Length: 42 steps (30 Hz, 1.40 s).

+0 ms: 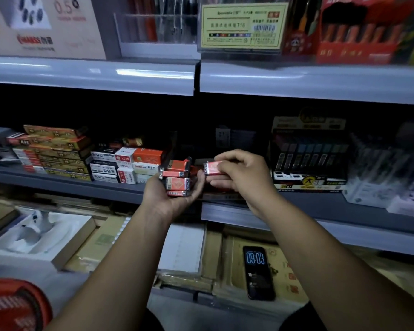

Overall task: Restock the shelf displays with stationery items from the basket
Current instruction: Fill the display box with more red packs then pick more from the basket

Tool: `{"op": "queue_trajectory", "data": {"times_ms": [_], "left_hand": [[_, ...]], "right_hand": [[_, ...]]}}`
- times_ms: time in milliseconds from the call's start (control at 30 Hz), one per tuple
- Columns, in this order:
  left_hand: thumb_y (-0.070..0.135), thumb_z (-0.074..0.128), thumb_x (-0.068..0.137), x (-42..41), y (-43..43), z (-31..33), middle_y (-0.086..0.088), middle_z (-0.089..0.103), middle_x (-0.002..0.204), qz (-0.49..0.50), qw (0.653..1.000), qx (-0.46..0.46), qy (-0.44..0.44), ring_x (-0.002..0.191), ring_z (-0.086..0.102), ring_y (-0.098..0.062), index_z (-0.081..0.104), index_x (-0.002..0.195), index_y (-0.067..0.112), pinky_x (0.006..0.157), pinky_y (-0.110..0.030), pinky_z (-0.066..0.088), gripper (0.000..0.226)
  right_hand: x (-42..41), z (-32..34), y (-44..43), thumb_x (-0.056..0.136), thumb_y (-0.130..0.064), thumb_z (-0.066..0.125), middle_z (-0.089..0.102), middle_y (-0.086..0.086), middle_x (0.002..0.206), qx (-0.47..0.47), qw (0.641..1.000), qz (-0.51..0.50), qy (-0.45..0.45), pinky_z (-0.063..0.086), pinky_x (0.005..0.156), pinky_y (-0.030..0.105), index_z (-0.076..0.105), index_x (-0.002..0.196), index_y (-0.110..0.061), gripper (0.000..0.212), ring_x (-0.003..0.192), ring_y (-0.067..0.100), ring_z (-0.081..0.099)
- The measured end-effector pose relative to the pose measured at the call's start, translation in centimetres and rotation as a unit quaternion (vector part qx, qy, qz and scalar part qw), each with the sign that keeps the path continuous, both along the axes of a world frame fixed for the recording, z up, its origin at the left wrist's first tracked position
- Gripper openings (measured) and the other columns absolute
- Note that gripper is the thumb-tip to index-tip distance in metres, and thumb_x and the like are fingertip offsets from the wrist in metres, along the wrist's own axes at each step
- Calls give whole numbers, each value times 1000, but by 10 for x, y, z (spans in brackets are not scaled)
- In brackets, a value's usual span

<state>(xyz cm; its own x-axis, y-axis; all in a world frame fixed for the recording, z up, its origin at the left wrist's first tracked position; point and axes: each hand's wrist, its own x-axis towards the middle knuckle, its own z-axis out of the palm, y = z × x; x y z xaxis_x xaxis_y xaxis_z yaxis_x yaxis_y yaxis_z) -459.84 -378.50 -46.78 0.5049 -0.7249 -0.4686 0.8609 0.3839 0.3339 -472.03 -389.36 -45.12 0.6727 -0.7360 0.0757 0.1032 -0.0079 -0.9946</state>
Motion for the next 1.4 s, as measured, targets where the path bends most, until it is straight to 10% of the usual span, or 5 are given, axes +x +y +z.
{"op": "queue_trajectory", "data": {"times_ms": [333, 600, 833, 1267, 1400], "left_hand": [[36, 44, 103, 30, -14, -24, -28, 66, 112, -34, 998, -40, 42, 95, 68, -39, 67, 123, 2, 69, -35, 61, 45], [30, 42, 103, 47, -6, -30, -30, 67, 110, -16, 999, -27, 33, 91, 69, -37, 69, 116, 0, 68, -30, 59, 42], [31, 44, 102, 43, -4, -33, -27, 68, 109, -24, 999, -14, 16, 92, 70, -35, 70, 110, 0, 66, -26, 59, 42], [36, 43, 101, 38, -6, -37, -27, 68, 115, -19, 1000, -14, -4, 95, 71, -34, 67, 122, 3, 63, -29, 59, 45], [37, 43, 101, 34, -9, -35, -28, 69, 113, -8, 1000, -8, -12, 89, 72, -33, 67, 117, 2, 66, -26, 59, 45]], "right_hand": [[3, -51, -49, 82, -20, 82, 67, 0, 67, -142, 966, -166, 138, 52, 65, 33, 66, 73, -8, 22, 64, 15, 64], [3, -67, -72, 98, -10, 61, 58, 2, 72, -205, 962, -80, 163, 42, 53, 15, 65, 125, -27, 32, 55, 14, 51], [-6, -66, -78, 96, -7, 60, 49, -9, 65, -311, 925, -40, 216, 28, 39, 11, 69, 97, -18, 14, 43, 2, 45], [0, -72, -82, 89, -12, 74, 58, -4, 107, -308, 908, -86, 270, 34, 70, 1, 77, 82, -19, 11, 88, 0, 54], [12, -71, -68, 89, -16, 72, 55, -8, 97, -366, 894, -129, 223, 51, 81, 29, 75, 82, -25, 11, 97, 17, 56]]}}
